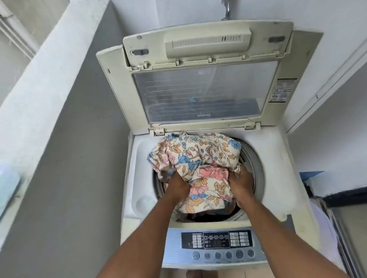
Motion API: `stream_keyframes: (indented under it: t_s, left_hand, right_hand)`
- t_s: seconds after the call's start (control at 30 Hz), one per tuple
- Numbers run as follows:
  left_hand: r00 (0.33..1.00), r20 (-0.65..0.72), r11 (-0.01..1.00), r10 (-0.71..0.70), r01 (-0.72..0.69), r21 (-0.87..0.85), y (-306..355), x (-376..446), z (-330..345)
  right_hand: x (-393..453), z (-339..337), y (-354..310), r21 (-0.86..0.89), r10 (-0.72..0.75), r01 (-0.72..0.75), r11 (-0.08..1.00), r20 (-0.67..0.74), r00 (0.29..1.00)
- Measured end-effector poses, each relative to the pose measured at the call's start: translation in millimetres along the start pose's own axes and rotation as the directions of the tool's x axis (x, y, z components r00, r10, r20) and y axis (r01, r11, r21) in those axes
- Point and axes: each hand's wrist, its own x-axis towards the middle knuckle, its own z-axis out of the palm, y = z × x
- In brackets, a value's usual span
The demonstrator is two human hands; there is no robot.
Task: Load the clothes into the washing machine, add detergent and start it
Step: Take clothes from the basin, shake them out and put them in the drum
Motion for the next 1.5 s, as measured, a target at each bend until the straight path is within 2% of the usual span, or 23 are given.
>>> stream_keyframes:
  t_s: [0.27, 0.43, 0.53, 0.73, 0.87, 0.97, 1.17, 1.3, 1.5]
  left_hand:
    - [0.990, 0.094, 0.994, -0.105, 0.101, 0.046, -28.9, 32.6, 25.5]
    - [0.986, 0.086, 0.989, -0.145, 0.146, -0.007, -49.8, 56.2, 33.8]
    - [0.985, 0.078, 0.988, -0.154, 0.155, -0.005, -49.4, 56.0, 35.3]
    - [0.982, 0.096, 0.985, -0.162, 0.168, -0.051, -50.2, 48.3, 37.9]
    - [0.977, 0.111, 0.980, -0.183, 0.191, -0.062, -49.8, 42.9, 37.1]
    - [0.986, 0.077, 0.988, -0.149, 0.152, -0.035, -52.4, 42.2, 35.3]
    - [0.997, 0.014, 0.997, -0.074, 0.075, -0.034, -49.9, 36.7, 32.0]
    - [0.997, -0.051, 0.998, 0.052, -0.053, -0.015, -31.5, 17.8, 26.5]
    - [0.955, -0.186, 0.973, 0.229, -0.226, 0.041, 8.4, -0.8, 10.8]
  right_hand:
    - [19.5, 12.5, 16.6, -0.162, 0.020, -0.021, 0.987, -0.010, 1.000]
    - [37.8, 29.2, 40.6, -0.194, 0.060, -0.061, 0.979, -0.010, 0.998]
    - [57.9, 42.0, 76.9, -0.220, 0.067, -0.067, 0.973, -0.005, 0.998]
    - [39.0, 32.6, 54.1, -0.284, 0.076, -0.070, 0.956, 0.013, 0.997]
    - [35.8, 38.0, 53.1, -0.357, 0.088, -0.043, 0.933, 0.112, 0.990]
    - [32.7, 39.3, 52.4, -0.361, 0.083, -0.019, 0.933, 0.163, 0.983]
    - [22.8, 29.8, 42.6, -0.315, 0.035, 0.014, 0.949, 0.150, 0.988]
    - [10.4, 20.9, 15.8, -0.249, -0.088, 0.132, 0.959, 0.181, 0.980]
    - [5.1, 1.7, -42.1, -0.165, -0.296, 0.312, 0.936, 0.117, 0.948]
